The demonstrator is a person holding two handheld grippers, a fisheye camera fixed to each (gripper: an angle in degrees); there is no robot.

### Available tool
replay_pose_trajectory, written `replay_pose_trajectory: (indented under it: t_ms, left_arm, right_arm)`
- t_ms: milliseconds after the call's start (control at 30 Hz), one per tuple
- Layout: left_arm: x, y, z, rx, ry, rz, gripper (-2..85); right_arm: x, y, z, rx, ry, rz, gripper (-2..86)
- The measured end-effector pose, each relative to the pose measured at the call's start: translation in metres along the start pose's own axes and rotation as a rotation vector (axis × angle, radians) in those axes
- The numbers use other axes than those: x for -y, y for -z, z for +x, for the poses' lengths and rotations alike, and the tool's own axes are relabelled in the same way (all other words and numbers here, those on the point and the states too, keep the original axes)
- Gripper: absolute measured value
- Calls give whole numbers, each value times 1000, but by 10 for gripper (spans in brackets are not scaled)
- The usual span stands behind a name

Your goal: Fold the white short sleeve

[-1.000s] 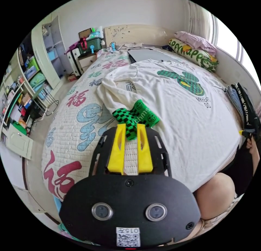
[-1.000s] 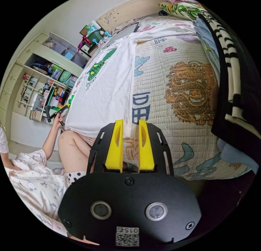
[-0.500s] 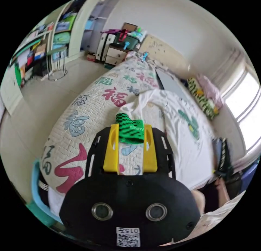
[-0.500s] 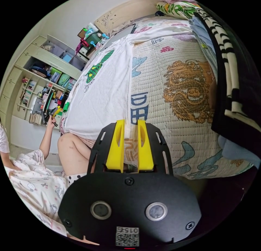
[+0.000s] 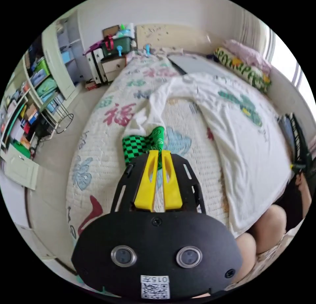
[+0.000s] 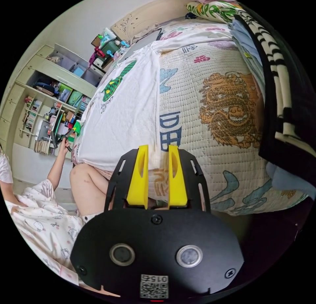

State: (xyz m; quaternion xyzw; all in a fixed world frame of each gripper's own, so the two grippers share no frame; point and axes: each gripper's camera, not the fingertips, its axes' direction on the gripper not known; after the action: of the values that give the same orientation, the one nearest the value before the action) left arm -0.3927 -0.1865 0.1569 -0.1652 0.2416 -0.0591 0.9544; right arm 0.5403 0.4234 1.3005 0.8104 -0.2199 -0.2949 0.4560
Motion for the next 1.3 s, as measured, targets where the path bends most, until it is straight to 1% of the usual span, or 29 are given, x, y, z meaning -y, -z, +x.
replay_pose_trajectory:
  t_ms: [33,67,100,133,167,200,233,300,333,367,400,467,500,567,633,667,733,800,833,933,1000,1167,1233,1300]
  left_arm:
    - [17,28,-28,-24,98,99,29]
    - [30,59,-60,-39,225,235,30]
    - [34,75,-77,-44,297,313,38]
    - [36,102,-107,-46,431,466,55]
    - [35,120,-129,-31,522,574,115]
    - [36,125,-137,-23,555,579,146]
    - [39,130,-146,-31,565,543,149]
    - [33,124,-137,-135,476,498,153]
    - [21,114,-119,-240,387,463,155]
    - [3,99,-97,-341,316,399,156]
    - [-7,92,-86,-383,294,359,157]
    - [-57,62,-40,-526,221,211,159]
    - [-69,56,-30,-553,208,170,159]
    - [-107,34,7,-600,149,3,161]
    - [-123,28,31,-560,98,-95,159]
    - [-128,31,46,-516,56,-112,157]
    - [-132,45,60,-435,52,-85,143]
    - [-126,53,74,-396,8,-109,139]
    - [-122,60,83,-365,-16,-125,128]
    - [-115,73,98,-265,-67,-172,50]
    - [-113,82,101,-297,-75,-184,25]
    - [-113,137,87,-335,30,-90,8]
    - [-112,149,92,-289,4,-100,7]
    - [-109,152,110,-204,-80,-142,5]
  right_arm:
    - [0,-1,4,7,-10,3,89]
    - [0,-2,12,27,-24,9,89]
    - [0,-4,18,49,-35,15,91]
    - [0,-5,21,57,-40,17,94]
    - [-1,-6,26,76,-46,21,99]
    - [-3,-8,30,100,-48,28,106]
    - [-4,-8,32,112,-50,33,109]
    - [-11,-11,41,153,-57,60,121]
    - [-13,-12,44,163,-60,67,124]
    - [-17,-15,47,179,-64,82,129]
    - [-20,-19,49,184,-56,89,133]
    - [-20,-25,45,156,-17,76,135]
    - [-19,-31,41,123,11,56,136]
    - [-15,-40,35,80,36,22,135]
    - [-12,-49,34,51,49,-6,131]
    - [-12,-54,35,36,44,-13,124]
    - [-15,-62,38,14,33,-8,110]
    - [-22,-72,42,-2,34,3,91]
    - [-24,-75,43,-1,37,3,86]
    - [-34,-88,52,24,25,5,48]
    - [-44,-100,60,115,27,-2,24]
    - [-70,-110,72,80,13,45,10]
    - [-77,-118,74,51,5,46,8]
    - [-83,-141,66,-13,41,28,7]
